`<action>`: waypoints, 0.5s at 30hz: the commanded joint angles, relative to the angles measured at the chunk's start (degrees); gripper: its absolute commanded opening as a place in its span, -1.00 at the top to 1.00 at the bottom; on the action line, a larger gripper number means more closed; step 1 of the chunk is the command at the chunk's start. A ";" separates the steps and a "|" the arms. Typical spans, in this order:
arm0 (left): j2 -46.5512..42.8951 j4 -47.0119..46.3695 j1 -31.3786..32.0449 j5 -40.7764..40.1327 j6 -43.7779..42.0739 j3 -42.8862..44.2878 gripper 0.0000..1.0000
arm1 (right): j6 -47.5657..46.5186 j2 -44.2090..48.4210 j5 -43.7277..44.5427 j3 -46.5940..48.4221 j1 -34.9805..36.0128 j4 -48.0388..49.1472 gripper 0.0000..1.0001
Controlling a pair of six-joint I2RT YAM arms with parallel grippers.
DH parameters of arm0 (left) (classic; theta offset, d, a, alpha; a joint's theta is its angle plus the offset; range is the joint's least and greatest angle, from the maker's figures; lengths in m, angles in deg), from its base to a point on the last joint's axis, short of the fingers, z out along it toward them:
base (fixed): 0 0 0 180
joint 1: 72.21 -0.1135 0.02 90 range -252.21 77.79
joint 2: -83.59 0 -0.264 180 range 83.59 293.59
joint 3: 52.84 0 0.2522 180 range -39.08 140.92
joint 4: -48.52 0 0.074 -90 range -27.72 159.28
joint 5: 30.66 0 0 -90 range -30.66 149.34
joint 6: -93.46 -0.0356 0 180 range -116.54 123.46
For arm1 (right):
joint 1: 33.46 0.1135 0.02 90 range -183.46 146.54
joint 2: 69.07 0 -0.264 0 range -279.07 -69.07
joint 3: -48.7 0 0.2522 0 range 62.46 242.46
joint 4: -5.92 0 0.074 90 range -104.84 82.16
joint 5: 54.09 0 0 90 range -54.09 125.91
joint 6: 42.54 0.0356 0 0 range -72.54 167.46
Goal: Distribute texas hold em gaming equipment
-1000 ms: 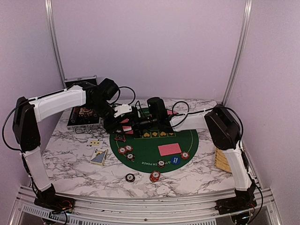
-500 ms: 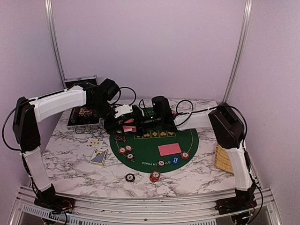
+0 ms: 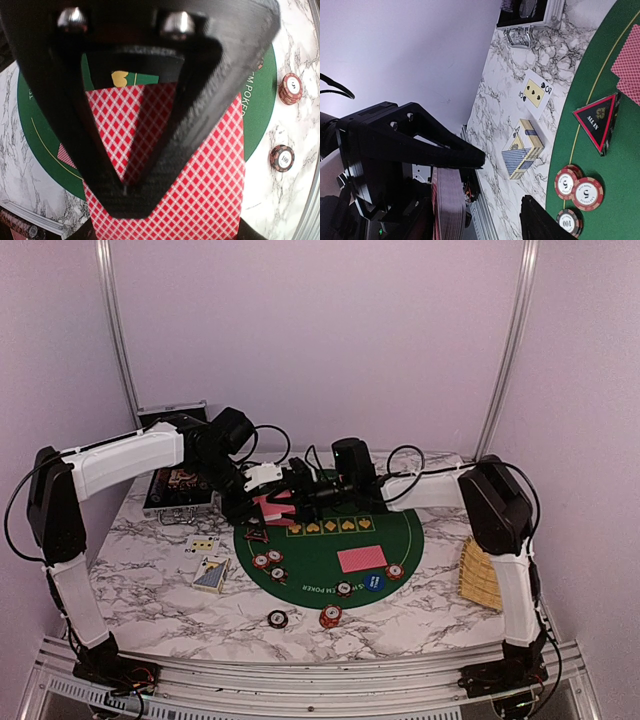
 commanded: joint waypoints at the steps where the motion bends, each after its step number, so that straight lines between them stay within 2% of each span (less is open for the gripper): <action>1: -1.68 0.87 -0.13 0.25 -0.65 0.81 1.00 | -2.43 3.93 0.56 -1.36 -1.89 -3.23 -0.14; 4: -1.63 0.86 -0.13 0.37 -0.59 0.90 1.00 | -2.54 4.72 0.38 -2.04 -2.29 -3.29 -0.06; 12: -1.30 0.86 -0.13 0.22 -0.67 0.94 1.00 | -2.31 6.30 -0.22 -2.66 -2.45 -2.75 0.35; 15: -1.19 0.86 -0.21 0.08 -0.63 1.01 1.00 | -1.48 6.66 -0.45 -3.16 -2.49 -1.78 0.44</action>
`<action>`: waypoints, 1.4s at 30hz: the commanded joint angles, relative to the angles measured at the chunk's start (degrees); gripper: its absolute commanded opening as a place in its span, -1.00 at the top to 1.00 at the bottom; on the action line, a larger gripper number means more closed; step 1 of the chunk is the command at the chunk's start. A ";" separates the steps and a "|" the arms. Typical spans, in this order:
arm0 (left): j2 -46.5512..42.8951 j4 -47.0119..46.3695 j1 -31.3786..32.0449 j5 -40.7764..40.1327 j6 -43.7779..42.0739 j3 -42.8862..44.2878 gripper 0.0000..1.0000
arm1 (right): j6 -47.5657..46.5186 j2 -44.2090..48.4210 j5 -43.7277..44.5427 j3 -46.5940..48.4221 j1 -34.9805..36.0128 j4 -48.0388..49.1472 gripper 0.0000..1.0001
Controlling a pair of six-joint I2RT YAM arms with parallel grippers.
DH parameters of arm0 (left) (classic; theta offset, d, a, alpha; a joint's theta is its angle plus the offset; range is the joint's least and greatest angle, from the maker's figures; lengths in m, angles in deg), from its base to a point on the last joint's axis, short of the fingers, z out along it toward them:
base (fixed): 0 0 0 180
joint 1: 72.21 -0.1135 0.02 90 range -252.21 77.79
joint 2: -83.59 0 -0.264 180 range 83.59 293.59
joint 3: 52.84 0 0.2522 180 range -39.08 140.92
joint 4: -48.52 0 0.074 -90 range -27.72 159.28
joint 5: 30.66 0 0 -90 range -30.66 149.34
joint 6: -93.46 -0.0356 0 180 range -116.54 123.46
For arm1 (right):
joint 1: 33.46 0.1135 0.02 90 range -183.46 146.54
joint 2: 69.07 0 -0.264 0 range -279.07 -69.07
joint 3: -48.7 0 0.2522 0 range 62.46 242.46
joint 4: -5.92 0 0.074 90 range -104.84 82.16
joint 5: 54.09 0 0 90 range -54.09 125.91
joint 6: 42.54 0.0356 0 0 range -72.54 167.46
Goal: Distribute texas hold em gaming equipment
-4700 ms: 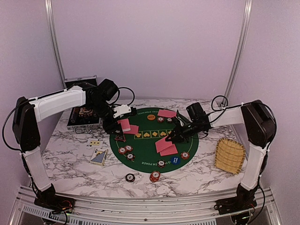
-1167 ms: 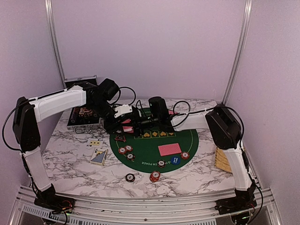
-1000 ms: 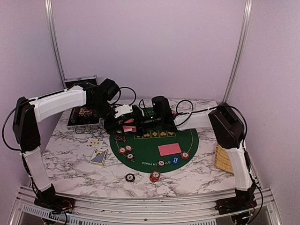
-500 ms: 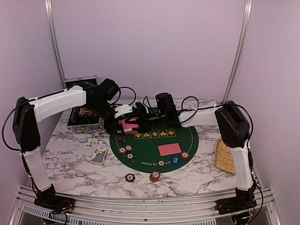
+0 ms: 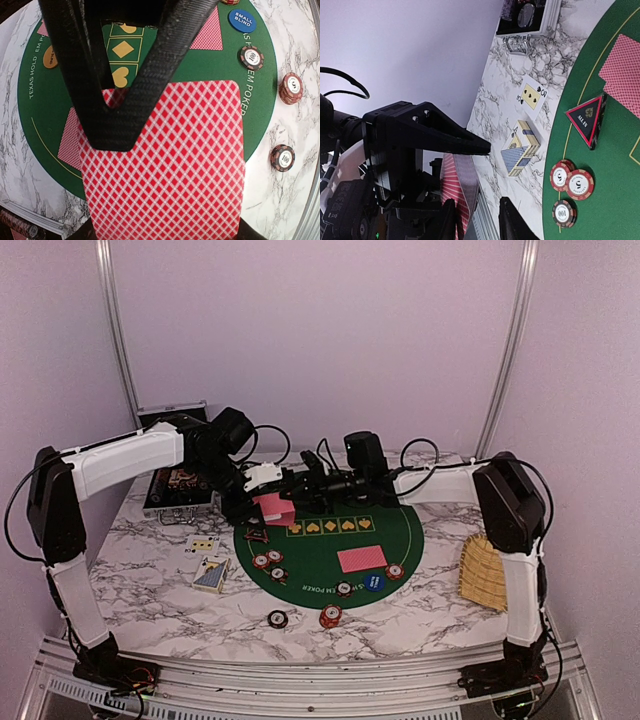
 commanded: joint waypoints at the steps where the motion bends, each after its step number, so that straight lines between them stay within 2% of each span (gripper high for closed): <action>1: -1.11 0.86 -0.21 0.22 -0.69 1.01 1.00 | 0.54 2.64 -0.60 -0.53 -0.24 1.12 0.47; 13: -0.88 0.88 -0.76 -0.86 -0.59 0.44 1.00 | 1.44 3.96 -2.07 -2.53 -1.58 2.30 0.99; 21: -1.85 0.95 -2.70 -1.20 -0.76 -1.08 1.00 | -5.26 9.00 -0.90 -5.43 -6.36 -5.08 1.00; 24: -2.36 0.95 -3.22 -1.43 -0.74 -1.81 1.00 | -11.18 11.00 2.67 -3.68 -8.35 -13.27 1.00; 29: -2.10 0.95 -3.47 -0.95 1.08 -0.27 1.00 | -28.49 10.38 17.74 7.98 -8.09 -34.50 1.00; 33: -3.65 0.91 -3.56 -0.39 1.03 -1.29 1.00 | -41.67 8.95 34.95 14.17 -4.52 -44.43 1.00; 37: -4.83 0.95 -4.11 -0.42 0.66 -3.57 1.00 | -52.51 8.35 52.17 13.63 0.63 -44.79 1.00; 42: -6.38 0.95 -5.23 -0.26 0.94 -5.16 1.00 | -64.06 10.45 69.53 6.49 7.54 -33.69 1.00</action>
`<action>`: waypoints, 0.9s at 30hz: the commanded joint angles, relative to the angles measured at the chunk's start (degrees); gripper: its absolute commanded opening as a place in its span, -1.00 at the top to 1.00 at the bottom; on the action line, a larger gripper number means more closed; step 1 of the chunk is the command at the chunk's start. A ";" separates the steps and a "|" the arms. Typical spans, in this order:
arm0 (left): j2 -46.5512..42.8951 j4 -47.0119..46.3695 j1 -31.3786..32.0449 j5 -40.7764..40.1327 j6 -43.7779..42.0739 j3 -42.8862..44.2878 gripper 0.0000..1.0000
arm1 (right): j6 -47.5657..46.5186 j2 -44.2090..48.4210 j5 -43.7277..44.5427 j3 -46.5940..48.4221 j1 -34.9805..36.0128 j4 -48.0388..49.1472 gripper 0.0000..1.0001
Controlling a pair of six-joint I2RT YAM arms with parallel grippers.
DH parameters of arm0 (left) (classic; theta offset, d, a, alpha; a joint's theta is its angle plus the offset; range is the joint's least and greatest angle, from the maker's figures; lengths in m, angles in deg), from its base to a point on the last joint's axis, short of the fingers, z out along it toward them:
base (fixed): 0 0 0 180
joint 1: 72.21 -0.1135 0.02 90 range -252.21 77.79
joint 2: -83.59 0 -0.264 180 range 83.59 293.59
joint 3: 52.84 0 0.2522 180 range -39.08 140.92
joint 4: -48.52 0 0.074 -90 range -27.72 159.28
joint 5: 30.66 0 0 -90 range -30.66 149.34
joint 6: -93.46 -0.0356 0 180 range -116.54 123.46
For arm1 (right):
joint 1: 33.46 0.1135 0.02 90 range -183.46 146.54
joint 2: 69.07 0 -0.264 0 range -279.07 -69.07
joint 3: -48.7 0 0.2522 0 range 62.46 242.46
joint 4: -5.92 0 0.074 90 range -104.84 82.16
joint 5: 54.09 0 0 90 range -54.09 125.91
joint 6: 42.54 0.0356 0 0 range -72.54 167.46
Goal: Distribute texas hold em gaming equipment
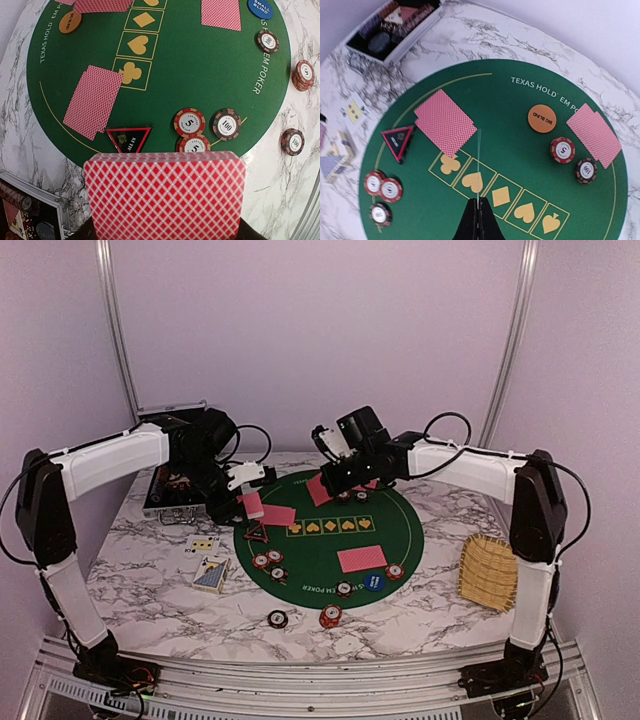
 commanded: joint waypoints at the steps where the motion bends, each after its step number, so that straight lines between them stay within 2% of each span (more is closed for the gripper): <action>1: -3.64 0.71 -1.28 1.35 0.49 -1.40 1.00 | -16.40 1.54 22.69 -4.61 5.91 6.32 1.00; 7: -5.56 0.70 -2.11 1.38 0.38 -4.04 1.00 | -28.43 -2.41 35.15 -6.46 9.98 14.23 1.00; 13: -7.58 0.71 -3.02 1.27 0.30 -5.29 1.00 | -43.66 -6.29 44.19 -12.17 13.10 29.35 1.00; 19: -8.36 0.86 -3.21 1.17 0.41 -5.76 1.00 | -47.13 -9.46 41.05 -13.18 12.88 34.15 1.00; 27: -8.25 1.14 -3.43 1.07 0.12 -5.09 1.00 | -43.05 -12.00 31.83 -11.66 13.23 26.70 1.00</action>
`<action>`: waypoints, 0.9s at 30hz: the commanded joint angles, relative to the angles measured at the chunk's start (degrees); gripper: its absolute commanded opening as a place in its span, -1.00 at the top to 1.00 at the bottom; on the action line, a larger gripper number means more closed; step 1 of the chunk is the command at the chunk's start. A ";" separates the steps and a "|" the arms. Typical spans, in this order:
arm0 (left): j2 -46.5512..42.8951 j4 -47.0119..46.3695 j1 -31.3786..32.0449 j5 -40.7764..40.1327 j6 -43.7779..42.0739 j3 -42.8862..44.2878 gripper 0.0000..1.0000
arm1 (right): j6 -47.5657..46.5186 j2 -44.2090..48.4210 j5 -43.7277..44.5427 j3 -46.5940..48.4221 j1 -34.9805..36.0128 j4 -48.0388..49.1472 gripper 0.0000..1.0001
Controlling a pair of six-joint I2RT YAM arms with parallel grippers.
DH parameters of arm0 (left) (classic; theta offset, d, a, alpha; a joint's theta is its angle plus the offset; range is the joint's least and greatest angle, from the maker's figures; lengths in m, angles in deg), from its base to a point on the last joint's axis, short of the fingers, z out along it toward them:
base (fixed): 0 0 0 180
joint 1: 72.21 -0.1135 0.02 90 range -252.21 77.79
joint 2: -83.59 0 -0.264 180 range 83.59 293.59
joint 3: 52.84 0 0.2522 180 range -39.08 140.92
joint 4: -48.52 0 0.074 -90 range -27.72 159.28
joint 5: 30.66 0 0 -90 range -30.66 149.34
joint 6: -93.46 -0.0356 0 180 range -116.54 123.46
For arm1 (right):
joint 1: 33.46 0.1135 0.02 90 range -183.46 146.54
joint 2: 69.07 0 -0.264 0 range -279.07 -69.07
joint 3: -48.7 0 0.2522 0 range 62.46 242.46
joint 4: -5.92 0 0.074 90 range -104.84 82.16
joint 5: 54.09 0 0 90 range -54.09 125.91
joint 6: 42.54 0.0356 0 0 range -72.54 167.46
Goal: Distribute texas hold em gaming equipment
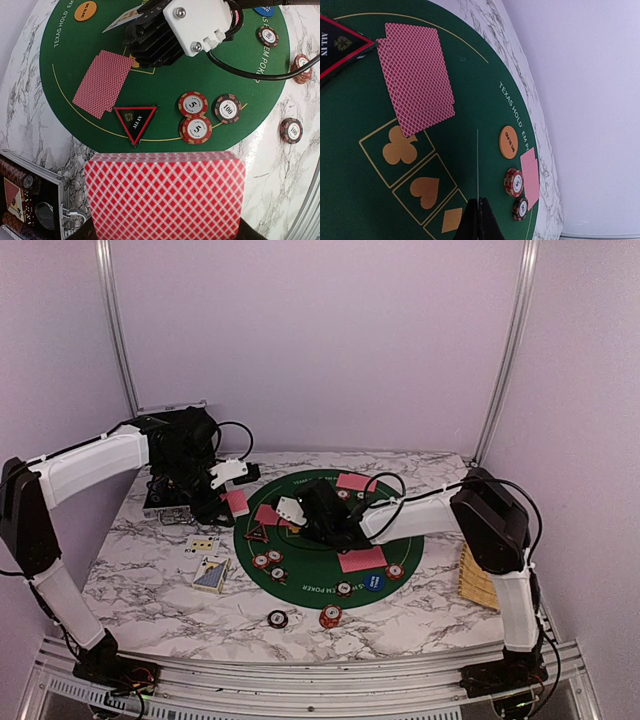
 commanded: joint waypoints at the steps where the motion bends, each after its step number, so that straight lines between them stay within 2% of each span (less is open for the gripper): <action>1: -1.74 1.10 -0.39 1.11 0.06 0.37 1.00 | 2.57 -1.36 -5.69 2.31 0.55 -3.49 1.00; 6: -1.14 1.32 -0.43 1.44 -0.21 1.66 1.00 | 5.42 0.35 -9.23 0.15 0.60 -8.25 1.00; 7: -0.93 1.52 -0.43 1.62 -0.21 1.94 1.00 | 6.06 0.77 -9.89 -0.30 0.56 -9.06 0.93; 12: -0.33 2.37 -0.43 2.17 -0.47 3.20 1.00 | 8.48 3.39 -14.74 -1.48 0.52 -13.28 0.38; 14: -0.20 2.53 -0.43 2.25 -0.48 3.50 1.00 | 9.48 4.71 -16.15 -1.71 0.48 -14.23 0.22; 16: -0.07 2.59 -0.43 2.46 -0.40 3.69 1.00 | 10.50 5.95 -17.06 -1.85 0.23 -15.09 -0.25; 18: -0.04 2.68 -0.35 2.63 -0.43 3.79 1.00 | 12.05 7.20 -18.07 -1.89 -0.24 -15.90 -0.58; 20: 0.05 2.69 -0.34 2.67 -0.45 3.79 1.00 | 14.96 8.87 -20.13 -2.15 -2.32 -16.14 -0.67; 22: 0.14 2.77 -0.34 2.66 -0.46 3.79 1.00 | 19.97 11.18 -24.23 -2.25 -5.88 -15.95 -0.68; 27: 0.25 2.77 -0.26 2.98 -0.53 3.79 1.00 | 33.48 16.32 -40.03 -4.18 -15.11 -12.11 -0.69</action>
